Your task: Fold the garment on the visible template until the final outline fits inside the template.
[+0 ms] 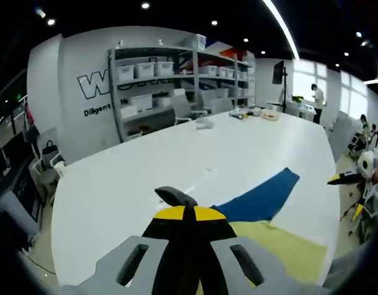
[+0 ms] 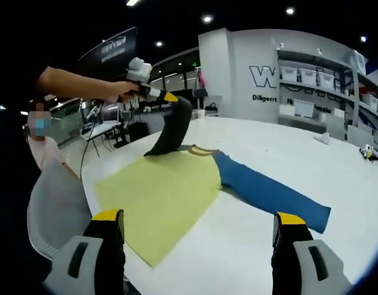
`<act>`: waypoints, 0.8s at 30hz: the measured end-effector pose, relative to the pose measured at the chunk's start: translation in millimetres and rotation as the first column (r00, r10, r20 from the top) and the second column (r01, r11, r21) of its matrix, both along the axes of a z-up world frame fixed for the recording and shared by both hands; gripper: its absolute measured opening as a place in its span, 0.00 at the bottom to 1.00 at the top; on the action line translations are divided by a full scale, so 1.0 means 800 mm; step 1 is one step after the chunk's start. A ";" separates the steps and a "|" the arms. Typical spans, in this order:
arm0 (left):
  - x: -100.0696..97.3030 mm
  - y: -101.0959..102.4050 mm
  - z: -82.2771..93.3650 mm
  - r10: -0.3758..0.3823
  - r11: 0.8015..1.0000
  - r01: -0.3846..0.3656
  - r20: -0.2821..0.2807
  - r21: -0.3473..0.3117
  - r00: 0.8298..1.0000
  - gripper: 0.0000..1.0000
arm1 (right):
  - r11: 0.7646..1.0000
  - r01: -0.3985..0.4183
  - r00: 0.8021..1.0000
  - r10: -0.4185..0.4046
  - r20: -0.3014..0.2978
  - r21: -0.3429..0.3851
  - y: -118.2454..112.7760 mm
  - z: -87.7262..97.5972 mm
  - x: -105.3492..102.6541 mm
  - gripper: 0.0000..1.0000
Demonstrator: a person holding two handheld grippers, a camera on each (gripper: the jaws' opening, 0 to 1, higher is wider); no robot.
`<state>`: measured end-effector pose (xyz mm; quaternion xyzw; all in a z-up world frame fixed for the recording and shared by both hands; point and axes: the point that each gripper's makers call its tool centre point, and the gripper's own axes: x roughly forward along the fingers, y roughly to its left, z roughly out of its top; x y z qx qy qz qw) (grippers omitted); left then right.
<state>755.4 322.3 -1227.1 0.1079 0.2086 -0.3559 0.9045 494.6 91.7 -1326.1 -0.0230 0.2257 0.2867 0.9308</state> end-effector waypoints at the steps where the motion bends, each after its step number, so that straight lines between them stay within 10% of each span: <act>1: 0.001 -0.005 -0.003 -0.006 1.000 0.006 -0.005 0.003 1.000 0.00 | 1.000 0.003 1.000 -0.003 -0.001 0.000 0.000 0.000 0.000 1.00; 24: -0.008 -0.098 -0.078 -0.117 0.989 0.123 -0.074 0.078 0.990 0.00 | 0.998 0.059 0.998 -0.059 -0.014 0.022 -0.011 0.004 -0.018 1.00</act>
